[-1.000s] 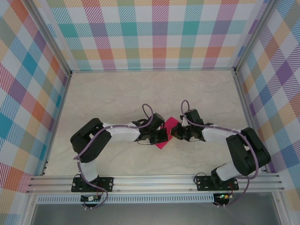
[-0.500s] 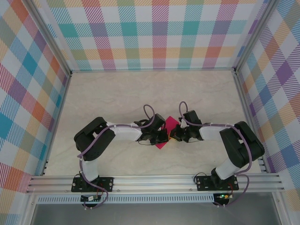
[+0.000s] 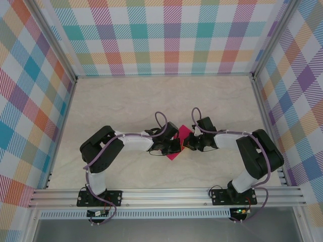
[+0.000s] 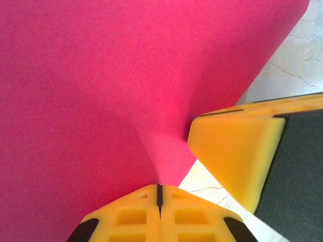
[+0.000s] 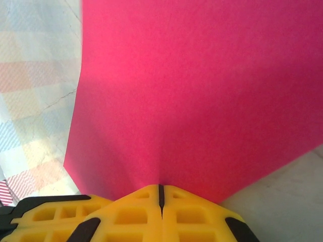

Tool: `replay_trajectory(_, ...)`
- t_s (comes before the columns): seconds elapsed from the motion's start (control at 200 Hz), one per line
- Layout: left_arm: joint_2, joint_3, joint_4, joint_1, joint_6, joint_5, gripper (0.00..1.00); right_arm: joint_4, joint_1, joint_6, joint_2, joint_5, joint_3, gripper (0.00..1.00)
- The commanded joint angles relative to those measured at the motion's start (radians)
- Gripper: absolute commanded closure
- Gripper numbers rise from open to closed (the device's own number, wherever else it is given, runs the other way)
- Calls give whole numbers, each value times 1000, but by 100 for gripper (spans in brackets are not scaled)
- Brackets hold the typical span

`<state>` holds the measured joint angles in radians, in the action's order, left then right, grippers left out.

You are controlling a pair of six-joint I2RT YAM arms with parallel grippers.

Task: Fold a paper plane with a square sheet of paper (pick it up from the middle)
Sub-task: First fold in half a square sheet of paper at the center of the table.

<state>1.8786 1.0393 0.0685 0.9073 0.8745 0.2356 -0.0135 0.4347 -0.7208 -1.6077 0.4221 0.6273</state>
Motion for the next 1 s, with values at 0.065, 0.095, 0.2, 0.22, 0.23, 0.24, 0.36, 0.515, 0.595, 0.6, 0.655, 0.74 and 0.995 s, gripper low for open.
replay_trajectory(0.065, 24, 3, 162, 13, -2, -42, 99, 27, -48, 68, -31, -52, 11, 100)
replay_trajectory(0.095, 24, 2, 167, 13, -3, -42, 99, 31, -58, 76, -32, -57, 14, 100)
replay_trajectory(0.2, 26, 0, 186, 13, -1, -43, 99, 33, -97, 92, -38, -62, 24, 100)
replay_trajectory(0.22, 26, -1, 190, 13, 1, -44, 99, 33, -105, 95, -40, -63, 27, 100)
replay_trajectory(0.23, 26, -2, 191, 13, 1, -43, 99, 34, -108, 98, -41, -64, 29, 100)
replay_trajectory(0.24, 26, -1, 192, 12, 1, -43, 99, 34, -113, 99, -41, -65, 30, 100)
replay_trajectory(0.36, 30, -9, 201, 13, 3, -43, 99, 36, -155, 112, -57, -70, 48, 100)
replay_trajectory(0.515, 30, -15, 199, 13, 8, -39, 100, 40, -199, 111, -94, -82, 72, 100)
replay_trajectory(0.595, 28, -14, 196, 13, 7, -38, 100, 44, -217, 101, -101, -95, 86, 100)
replay_trajectory(0.6, 27, -14, 196, 13, 7, -38, 100, 44, -218, 100, -100, -95, 86, 100)
replay_trajectory(0.655, 28, -13, 196, 13, 7, -38, 100, 48, -229, 94, -90, -110, 93, 100)
replay_trajectory(0.74, 26, -15, 196, 13, 7, -38, 100, 68, -249, 93, -77, -148, 111, 100)
replay_trajectory(0.995, 30, -5, 189, 13, -8, -37, 100, 60, -277, 107, 23, -119, 112, 100)
